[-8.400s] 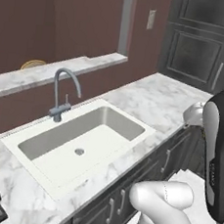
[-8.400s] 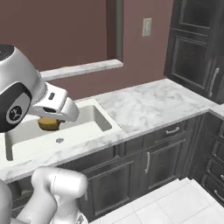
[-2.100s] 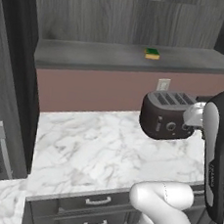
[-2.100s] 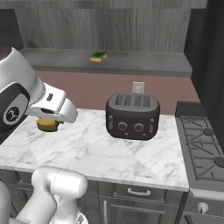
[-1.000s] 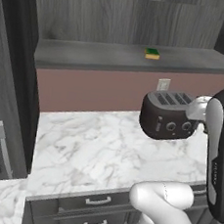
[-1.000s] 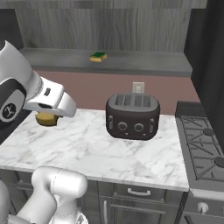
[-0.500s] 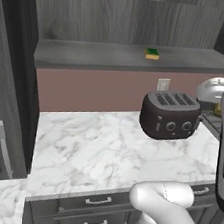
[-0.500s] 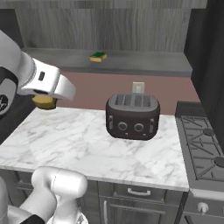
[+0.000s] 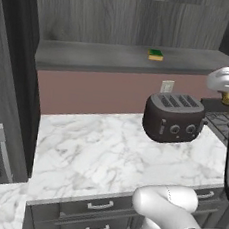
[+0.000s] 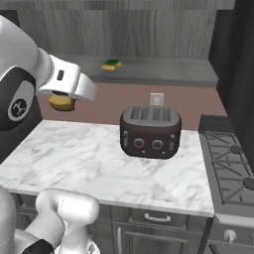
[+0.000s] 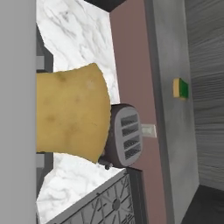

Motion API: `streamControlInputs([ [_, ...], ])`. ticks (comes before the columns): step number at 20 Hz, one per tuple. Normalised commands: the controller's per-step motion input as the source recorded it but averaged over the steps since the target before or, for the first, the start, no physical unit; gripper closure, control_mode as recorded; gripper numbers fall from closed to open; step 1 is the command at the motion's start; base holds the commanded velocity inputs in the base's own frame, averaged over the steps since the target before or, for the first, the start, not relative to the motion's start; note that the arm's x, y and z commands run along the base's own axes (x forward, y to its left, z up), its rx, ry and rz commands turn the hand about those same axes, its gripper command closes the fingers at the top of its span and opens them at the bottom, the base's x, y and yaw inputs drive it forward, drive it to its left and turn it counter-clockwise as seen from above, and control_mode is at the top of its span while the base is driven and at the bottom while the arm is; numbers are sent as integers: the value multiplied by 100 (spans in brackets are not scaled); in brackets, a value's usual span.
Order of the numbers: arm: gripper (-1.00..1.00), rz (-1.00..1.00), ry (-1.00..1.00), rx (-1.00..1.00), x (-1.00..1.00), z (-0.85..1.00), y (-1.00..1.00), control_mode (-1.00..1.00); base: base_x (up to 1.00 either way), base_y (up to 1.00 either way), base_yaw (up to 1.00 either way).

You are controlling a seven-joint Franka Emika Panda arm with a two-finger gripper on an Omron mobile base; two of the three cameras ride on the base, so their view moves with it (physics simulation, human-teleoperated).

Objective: Pick up the sponge and sponge from the sink, and place them back in the cabinet, and close the cabinet doors.

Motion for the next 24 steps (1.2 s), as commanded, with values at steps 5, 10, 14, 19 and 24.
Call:
streamControlInputs([
  [5, 100, 0, 0, 0, 61, 0, -22, -100, 0, 0, 0],
  [10, 100, 0, -3, 0, 45, 0, -31, -100, 0, 0, 0],
  [14, 100, 0, -2, 0, 37, 0, -34, -100, 0, 0, 0],
  [19, 100, 0, -1, 0, 44, 0, -15, -100, 0, 0, 0],
  [24, 100, 0, 0, 0, 56, 0, 0, -100, 0, 0, 0],
])
